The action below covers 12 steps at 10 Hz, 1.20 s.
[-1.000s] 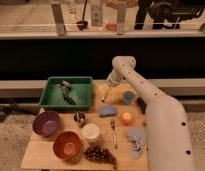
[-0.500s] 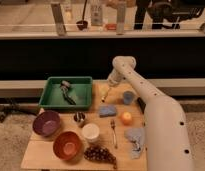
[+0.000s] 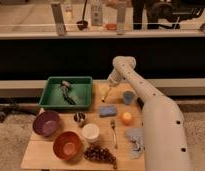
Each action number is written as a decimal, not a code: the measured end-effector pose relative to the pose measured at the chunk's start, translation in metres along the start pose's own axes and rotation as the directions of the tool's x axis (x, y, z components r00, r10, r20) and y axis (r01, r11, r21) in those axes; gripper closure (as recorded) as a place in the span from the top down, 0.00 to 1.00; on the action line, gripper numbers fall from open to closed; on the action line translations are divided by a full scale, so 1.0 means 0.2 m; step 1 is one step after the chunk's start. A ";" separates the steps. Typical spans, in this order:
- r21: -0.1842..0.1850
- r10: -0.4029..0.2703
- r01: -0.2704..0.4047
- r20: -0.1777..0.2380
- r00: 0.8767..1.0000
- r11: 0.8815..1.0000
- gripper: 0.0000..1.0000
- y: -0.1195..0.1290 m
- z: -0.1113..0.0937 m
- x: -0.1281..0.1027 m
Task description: Place banana in metal cup
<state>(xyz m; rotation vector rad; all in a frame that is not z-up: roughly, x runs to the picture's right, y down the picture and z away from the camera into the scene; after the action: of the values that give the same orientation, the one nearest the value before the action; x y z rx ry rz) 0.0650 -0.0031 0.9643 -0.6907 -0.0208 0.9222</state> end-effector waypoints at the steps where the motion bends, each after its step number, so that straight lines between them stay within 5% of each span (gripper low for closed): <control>1: -0.001 0.001 -0.001 0.000 1.000 1.000 0.80 0.00 0.01 0.00; 12: 0.006 0.034 -0.034 -0.008 0.999 0.999 0.80 -0.01 0.02 -0.01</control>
<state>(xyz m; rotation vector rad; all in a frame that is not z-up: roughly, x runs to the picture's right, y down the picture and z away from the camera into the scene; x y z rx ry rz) 0.0648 -0.0032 0.9698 -0.6913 0.0005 0.9522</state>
